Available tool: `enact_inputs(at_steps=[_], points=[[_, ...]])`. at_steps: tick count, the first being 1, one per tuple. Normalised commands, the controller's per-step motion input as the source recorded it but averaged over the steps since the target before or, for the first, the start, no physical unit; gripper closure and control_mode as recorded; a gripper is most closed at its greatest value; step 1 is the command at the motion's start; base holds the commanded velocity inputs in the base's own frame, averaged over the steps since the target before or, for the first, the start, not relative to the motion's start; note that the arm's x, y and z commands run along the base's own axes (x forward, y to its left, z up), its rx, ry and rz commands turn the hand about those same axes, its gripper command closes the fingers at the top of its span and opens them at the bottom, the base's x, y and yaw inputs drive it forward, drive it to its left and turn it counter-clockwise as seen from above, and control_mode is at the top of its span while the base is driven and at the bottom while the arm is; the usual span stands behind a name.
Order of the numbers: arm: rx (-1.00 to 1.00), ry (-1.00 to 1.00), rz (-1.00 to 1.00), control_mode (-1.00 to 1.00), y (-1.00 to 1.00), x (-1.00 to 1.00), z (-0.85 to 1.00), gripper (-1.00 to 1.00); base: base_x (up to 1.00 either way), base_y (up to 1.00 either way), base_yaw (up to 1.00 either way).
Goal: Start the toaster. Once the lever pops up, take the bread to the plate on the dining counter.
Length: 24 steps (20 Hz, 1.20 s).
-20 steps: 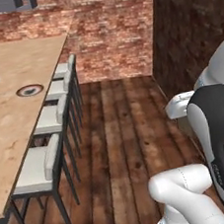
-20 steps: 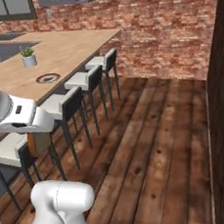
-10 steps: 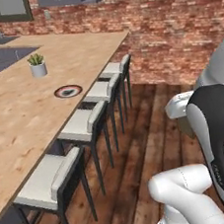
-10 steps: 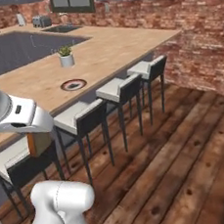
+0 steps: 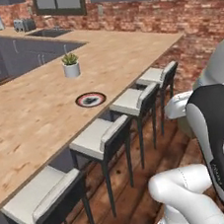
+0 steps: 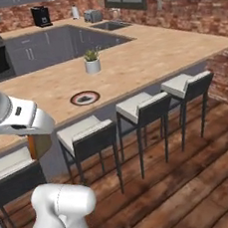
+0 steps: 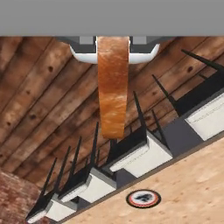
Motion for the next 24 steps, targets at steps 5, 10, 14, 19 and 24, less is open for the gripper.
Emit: enact_inputs(at_steps=[5, 10, 14, 19, 24], points=[[0.0, 0.0, 0.0, 1.0, 0.0, 0.0, 0.0, 1.0, 0.81, -0.91, 0.49], [0.0, 0.0, 0.0, 1.0, 0.0, 0.0, 0.0, 1.0, 0.7, -0.97, 0.46], [0.0, 0.0, 0.0, 1.0, 0.0, 0.0, 0.0, 1.0, 0.61, -1.0, 0.47], [0.0, 0.0, 0.0, 1.0, 0.0, 0.0, 0.0, 1.0, 0.46, -1.0, 0.48], [0.0, 0.0, 0.0, 1.0, 0.0, 0.0, 0.0, 1.0, 0.14, -0.92, 0.47]])
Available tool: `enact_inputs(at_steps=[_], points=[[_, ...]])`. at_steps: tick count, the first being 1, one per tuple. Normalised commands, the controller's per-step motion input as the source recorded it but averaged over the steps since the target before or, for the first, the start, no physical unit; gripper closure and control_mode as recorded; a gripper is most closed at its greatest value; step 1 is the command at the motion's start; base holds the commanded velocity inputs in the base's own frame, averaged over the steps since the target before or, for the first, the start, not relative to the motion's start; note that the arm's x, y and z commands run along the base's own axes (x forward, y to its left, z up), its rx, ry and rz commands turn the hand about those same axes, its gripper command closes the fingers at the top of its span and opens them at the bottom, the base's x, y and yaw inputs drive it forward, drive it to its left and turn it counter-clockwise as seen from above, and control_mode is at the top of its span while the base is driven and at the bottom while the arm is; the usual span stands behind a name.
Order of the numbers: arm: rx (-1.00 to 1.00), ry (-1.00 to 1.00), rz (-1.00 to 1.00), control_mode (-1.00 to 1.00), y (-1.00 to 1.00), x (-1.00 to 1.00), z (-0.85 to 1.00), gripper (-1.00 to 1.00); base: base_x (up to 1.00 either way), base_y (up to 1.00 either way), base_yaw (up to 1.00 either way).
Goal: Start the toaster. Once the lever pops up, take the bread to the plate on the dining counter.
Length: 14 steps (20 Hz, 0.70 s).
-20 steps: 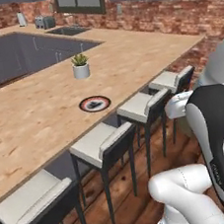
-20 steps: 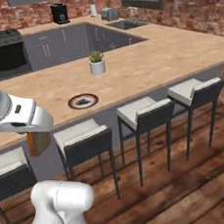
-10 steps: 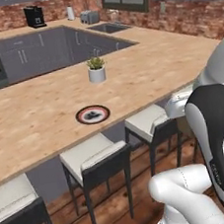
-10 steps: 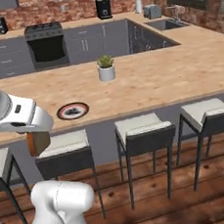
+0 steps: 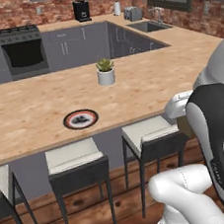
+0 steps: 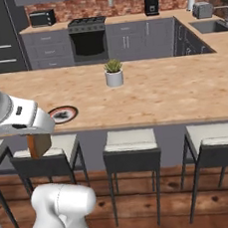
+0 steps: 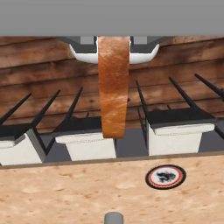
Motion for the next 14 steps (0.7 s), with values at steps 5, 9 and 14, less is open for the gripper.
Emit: enact_inputs(at_steps=[5, 9, 14], points=[[0.0, 0.0, 0.0, 1.0, 0.0, 0.0, 0.0, 1.0, 0.19, -0.14, 0.12], [0.0, 0.0, 0.0, 1.0, 0.0, 0.0, 0.0, 1.0, 0.27, 0.43, 0.0], [0.0, 0.0, 0.0, 1.0, 0.0, 0.0, 0.0, 1.0, 0.39, 0.8, 0.0]])
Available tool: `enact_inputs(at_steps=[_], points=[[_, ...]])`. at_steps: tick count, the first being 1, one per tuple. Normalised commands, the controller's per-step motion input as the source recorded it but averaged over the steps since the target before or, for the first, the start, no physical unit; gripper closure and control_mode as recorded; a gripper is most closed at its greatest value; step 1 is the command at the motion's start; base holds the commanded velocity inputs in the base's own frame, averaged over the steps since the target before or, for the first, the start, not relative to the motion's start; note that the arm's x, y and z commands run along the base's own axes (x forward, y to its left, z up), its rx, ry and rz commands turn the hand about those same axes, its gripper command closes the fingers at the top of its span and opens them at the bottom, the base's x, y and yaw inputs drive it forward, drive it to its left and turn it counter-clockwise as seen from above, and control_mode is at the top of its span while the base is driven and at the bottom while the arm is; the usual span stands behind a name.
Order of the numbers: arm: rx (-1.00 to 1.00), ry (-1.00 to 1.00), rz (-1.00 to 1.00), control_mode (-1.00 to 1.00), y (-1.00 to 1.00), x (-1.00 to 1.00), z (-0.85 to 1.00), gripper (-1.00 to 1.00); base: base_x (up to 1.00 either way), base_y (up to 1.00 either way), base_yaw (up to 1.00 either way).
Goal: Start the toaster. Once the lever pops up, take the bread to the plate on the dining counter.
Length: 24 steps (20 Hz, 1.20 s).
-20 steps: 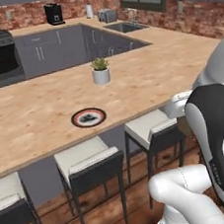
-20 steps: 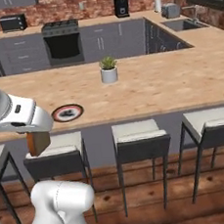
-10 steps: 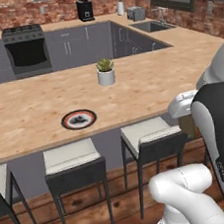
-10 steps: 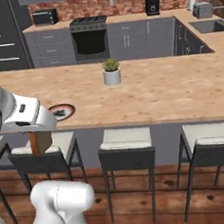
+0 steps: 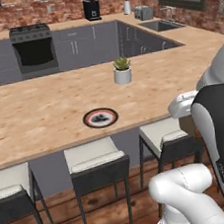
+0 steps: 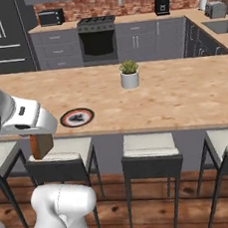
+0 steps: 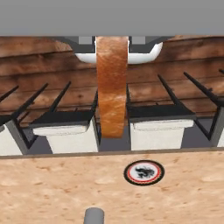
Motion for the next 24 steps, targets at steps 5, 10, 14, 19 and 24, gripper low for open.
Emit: enact_inputs(at_steps=[5, 10, 14, 19, 24], points=[[0.0, 0.0, 0.0, 1.0, 0.0, 0.0, 0.0, 1.0, 0.36, 0.63, 0.01], [0.0, 0.0, 0.0, 1.0, 0.0, 0.0, 0.0, 1.0, 0.36, 0.18, 0.1], [0.0, 0.0, 0.0, 1.0, 0.0, 0.0, 0.0, 1.0, 0.51, 0.0, 0.16], [0.0, 0.0, 0.0, 1.0, 0.0, 0.0, 0.0, 1.0, 0.57, 0.0, 0.12], [0.0, 0.0, 0.0, 1.0, 0.0, 0.0, 0.0, 1.0, 0.49, -0.02, 0.06]])
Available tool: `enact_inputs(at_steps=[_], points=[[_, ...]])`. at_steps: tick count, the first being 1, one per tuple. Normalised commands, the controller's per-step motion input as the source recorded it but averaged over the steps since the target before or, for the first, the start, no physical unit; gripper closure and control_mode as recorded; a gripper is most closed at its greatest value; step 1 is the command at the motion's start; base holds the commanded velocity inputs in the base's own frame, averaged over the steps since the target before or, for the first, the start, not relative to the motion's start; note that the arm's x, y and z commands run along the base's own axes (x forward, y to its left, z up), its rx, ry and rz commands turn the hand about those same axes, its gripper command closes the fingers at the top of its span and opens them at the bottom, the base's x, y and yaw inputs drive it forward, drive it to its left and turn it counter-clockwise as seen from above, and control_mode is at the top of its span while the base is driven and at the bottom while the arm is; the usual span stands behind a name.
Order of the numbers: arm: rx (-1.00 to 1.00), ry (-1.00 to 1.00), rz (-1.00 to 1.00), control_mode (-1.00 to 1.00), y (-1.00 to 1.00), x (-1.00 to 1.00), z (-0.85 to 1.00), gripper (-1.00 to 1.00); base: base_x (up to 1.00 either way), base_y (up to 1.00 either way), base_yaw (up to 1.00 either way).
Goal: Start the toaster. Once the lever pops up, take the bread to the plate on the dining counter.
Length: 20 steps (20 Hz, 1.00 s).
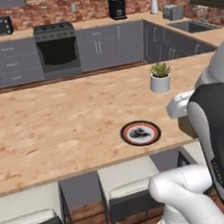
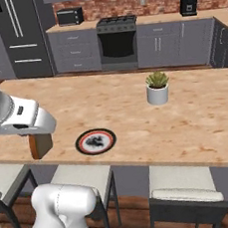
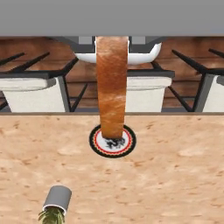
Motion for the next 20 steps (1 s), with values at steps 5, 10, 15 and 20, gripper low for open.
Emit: enact_inputs(at_steps=[5, 10, 15, 20], points=[[0.09, 0.0, 0.05, -1.0, -0.18, 0.45, -0.18, 1.0, 0.26, -0.03, 0.02], [0.17, 0.0, 0.13, -1.0, -0.37, 0.92, -0.48, 1.0, 0.0, 0.0, 0.0], [0.07, 0.0, 0.16, -1.0, -0.22, 0.75, -0.67, 1.0, 0.0, 0.0, 0.0], [0.0, -0.05, 0.07, -1.0, 0.0, 0.59, -0.68, 1.0, 0.0, 0.0, 0.0]])
